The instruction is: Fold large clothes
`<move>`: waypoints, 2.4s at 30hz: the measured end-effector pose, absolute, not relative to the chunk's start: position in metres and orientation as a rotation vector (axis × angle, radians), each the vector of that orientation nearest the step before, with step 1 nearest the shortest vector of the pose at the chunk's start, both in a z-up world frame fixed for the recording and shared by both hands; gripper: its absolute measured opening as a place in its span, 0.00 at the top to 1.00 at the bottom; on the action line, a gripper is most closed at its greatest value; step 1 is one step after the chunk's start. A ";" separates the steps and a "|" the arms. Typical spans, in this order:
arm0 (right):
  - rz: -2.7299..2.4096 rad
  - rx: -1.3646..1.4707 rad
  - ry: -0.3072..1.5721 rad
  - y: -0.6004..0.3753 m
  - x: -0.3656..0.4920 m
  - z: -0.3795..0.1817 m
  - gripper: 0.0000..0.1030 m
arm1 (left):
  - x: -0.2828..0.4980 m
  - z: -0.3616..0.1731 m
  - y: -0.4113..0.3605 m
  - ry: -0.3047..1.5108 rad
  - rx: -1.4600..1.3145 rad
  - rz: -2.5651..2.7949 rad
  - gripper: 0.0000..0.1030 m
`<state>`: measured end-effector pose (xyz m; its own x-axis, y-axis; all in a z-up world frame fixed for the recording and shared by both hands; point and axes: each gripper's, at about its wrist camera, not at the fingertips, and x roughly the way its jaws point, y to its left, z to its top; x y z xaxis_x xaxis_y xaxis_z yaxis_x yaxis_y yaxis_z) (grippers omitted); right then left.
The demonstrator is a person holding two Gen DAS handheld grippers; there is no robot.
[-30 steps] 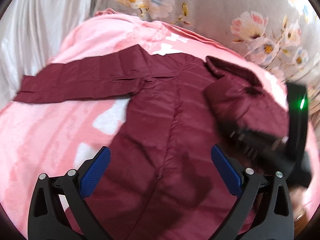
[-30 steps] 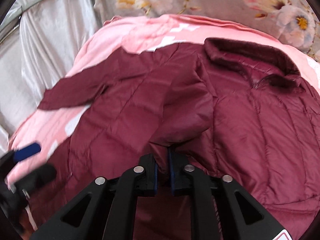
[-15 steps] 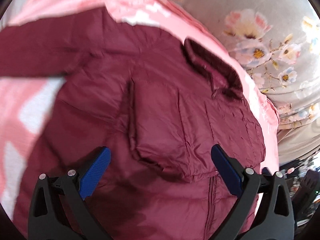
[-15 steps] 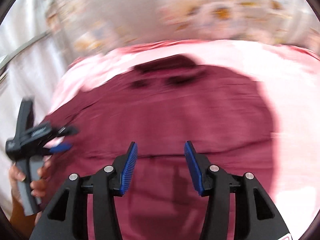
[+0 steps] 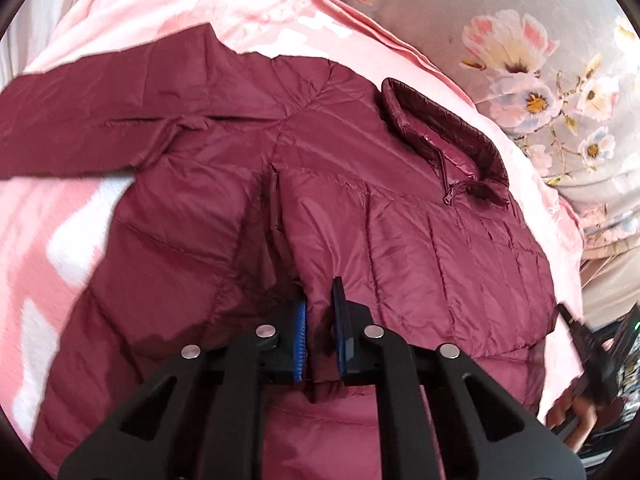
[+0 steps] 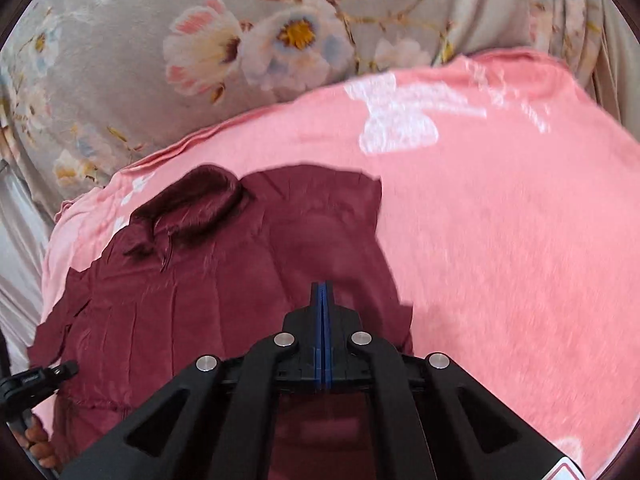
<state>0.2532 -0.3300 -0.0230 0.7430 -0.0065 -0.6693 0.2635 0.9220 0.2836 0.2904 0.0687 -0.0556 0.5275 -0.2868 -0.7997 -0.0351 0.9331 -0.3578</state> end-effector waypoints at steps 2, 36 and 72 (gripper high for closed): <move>-0.174 0.376 0.735 -0.334 0.259 -0.027 0.99 | 0.290 -0.059 0.069 1.010 -0.323 -0.131 0.92; -0.330 0.124 0.839 -0.308 0.265 -0.057 0.95 | 0.292 -0.059 0.090 0.879 -0.262 -0.111 0.55; -0.070 0.222 0.822 -0.197 0.186 -0.055 0.77 | 0.306 0.125 0.203 0.415 -0.228 -0.039 0.98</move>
